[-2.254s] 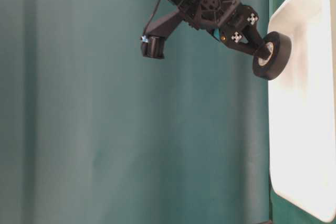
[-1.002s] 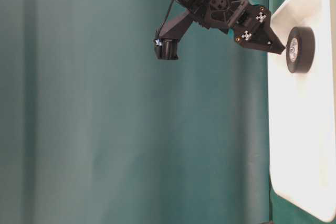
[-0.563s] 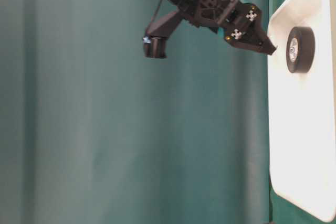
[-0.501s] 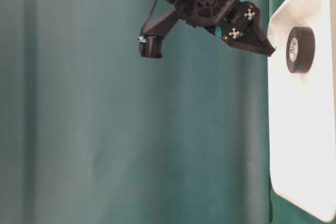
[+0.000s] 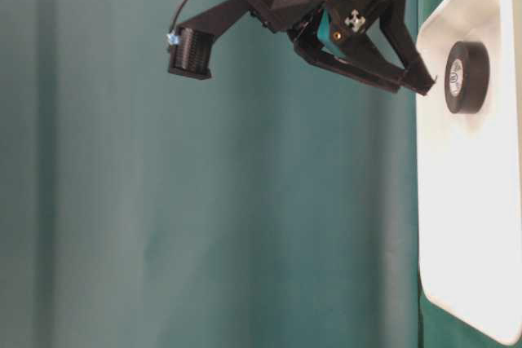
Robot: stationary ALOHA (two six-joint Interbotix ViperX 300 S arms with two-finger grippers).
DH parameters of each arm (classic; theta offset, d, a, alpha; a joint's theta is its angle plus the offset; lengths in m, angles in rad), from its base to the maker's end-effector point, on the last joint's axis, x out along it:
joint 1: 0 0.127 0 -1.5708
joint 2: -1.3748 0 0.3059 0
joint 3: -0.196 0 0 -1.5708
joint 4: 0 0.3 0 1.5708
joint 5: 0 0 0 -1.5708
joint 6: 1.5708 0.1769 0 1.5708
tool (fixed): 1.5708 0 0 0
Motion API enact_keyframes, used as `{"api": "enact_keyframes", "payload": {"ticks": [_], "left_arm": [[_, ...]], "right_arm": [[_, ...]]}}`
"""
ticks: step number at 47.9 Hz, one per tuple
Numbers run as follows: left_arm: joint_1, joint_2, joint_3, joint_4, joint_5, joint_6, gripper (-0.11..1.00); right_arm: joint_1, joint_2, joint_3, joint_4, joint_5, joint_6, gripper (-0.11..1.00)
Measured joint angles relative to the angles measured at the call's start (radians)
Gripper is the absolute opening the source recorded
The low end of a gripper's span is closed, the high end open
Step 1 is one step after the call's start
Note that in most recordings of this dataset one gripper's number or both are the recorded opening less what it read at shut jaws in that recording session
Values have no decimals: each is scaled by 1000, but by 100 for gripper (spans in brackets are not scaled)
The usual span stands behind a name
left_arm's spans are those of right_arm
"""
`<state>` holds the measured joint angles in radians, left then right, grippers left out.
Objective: Put the tape alternately from left to right into the white case.
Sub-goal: 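Open the right gripper, release the roll, and withdraw, then move the left gripper over the blue tape roll and lower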
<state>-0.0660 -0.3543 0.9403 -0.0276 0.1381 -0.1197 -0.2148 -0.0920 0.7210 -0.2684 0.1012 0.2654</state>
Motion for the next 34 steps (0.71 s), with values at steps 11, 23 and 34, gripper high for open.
{"api": "enact_keyframes", "payload": {"ticks": [11, 23, 34], "left_arm": [[0, -2, 0, -2, 0, 2, 54], [-2, -2, 3, -2, 0, -25, 54], [-2, 0, 25, -2, 0, -80, 54]], "right_arm": [[92, -5, 12, 2, -2, 0, 81], [186, -5, 23, 2, 0, 0, 81], [241, -6, 43, 5, 0, 3, 81]]}}
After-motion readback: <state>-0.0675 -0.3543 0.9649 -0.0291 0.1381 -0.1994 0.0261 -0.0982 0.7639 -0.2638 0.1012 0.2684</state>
